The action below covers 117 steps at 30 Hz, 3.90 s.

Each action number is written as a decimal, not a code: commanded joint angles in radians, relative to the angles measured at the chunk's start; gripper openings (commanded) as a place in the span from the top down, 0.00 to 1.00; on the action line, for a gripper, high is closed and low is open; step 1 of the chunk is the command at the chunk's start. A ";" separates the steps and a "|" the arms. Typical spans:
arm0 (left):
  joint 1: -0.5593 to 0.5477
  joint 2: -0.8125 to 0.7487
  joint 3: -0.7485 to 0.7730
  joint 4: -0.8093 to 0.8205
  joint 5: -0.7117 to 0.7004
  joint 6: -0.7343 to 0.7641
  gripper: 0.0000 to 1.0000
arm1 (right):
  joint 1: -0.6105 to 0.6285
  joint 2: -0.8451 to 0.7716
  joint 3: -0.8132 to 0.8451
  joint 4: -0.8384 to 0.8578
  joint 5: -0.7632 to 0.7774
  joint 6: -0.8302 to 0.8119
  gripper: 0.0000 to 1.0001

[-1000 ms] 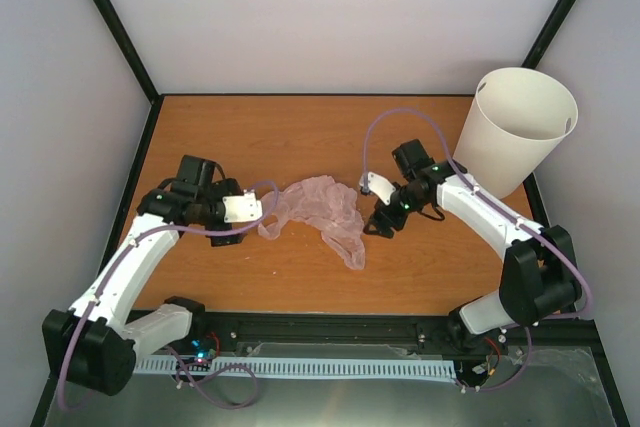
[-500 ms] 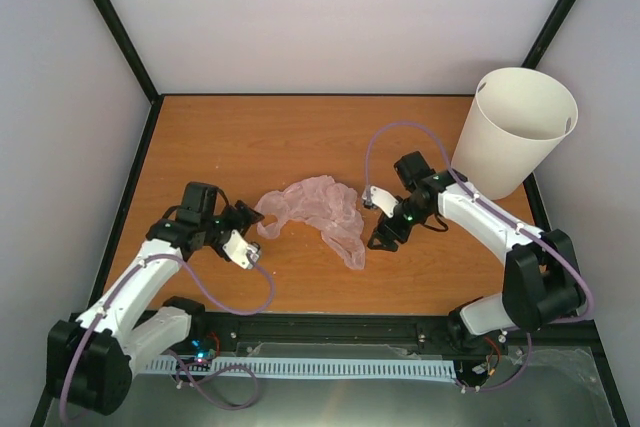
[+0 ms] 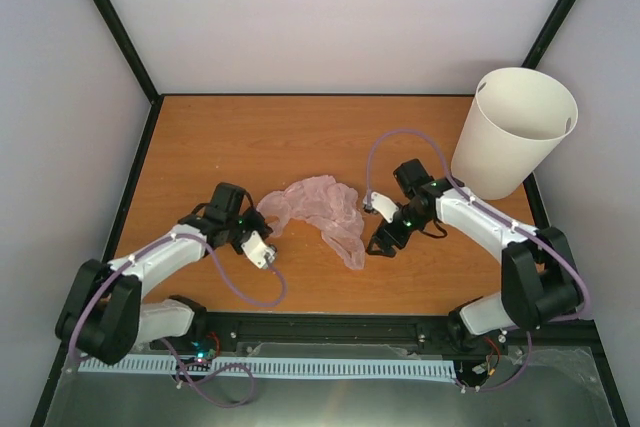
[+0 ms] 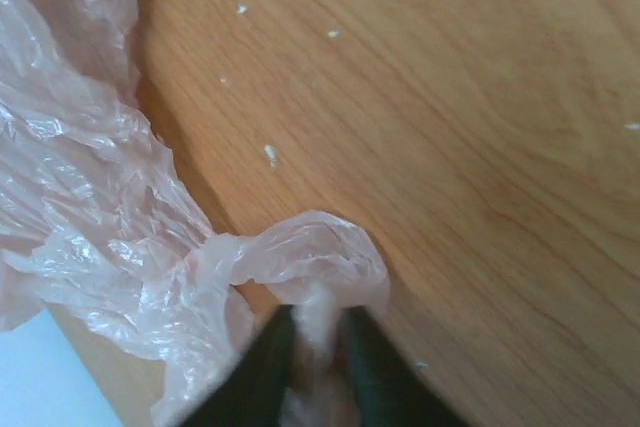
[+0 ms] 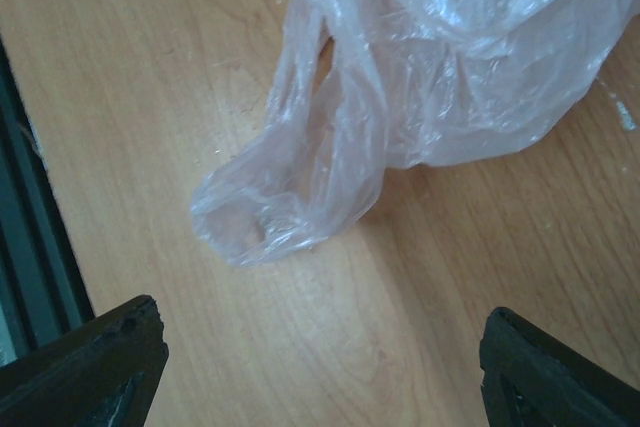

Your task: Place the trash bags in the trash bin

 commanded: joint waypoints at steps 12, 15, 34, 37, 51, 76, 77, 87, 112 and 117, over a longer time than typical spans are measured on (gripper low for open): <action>0.075 0.537 0.949 -0.580 0.444 -1.681 0.99 | -0.142 0.242 0.199 0.135 -0.066 0.270 0.10; 0.076 0.493 0.890 -0.485 0.495 -1.820 0.99 | -0.178 0.253 0.214 0.132 -0.091 0.294 0.10; 0.130 0.317 0.656 -0.379 0.423 -2.161 0.99 | -0.102 0.201 0.093 0.083 -0.022 0.308 0.11; 0.137 0.311 0.633 -0.363 0.423 -2.170 0.99 | -0.053 0.232 0.097 0.090 0.057 0.319 0.11; 0.241 0.272 0.545 -0.318 0.365 -2.141 0.99 | -0.040 0.346 0.136 0.050 0.155 0.284 0.43; 0.245 0.295 1.073 -0.260 0.148 -1.859 0.99 | -0.097 0.231 0.852 0.268 0.357 0.052 0.97; 0.244 0.288 0.952 -0.315 0.137 -1.837 0.99 | -0.085 0.252 0.768 0.175 0.387 0.018 0.97; 0.218 -0.099 0.838 -0.271 0.297 -1.737 0.99 | -0.058 -0.064 0.612 0.033 0.059 0.071 0.97; 0.140 -0.112 0.709 -0.287 0.276 -1.679 0.99 | -0.025 0.034 0.628 -0.075 0.110 0.065 0.97; 0.141 0.178 1.257 -0.227 0.122 -1.812 0.99 | -0.029 0.151 1.079 0.193 0.322 0.182 0.97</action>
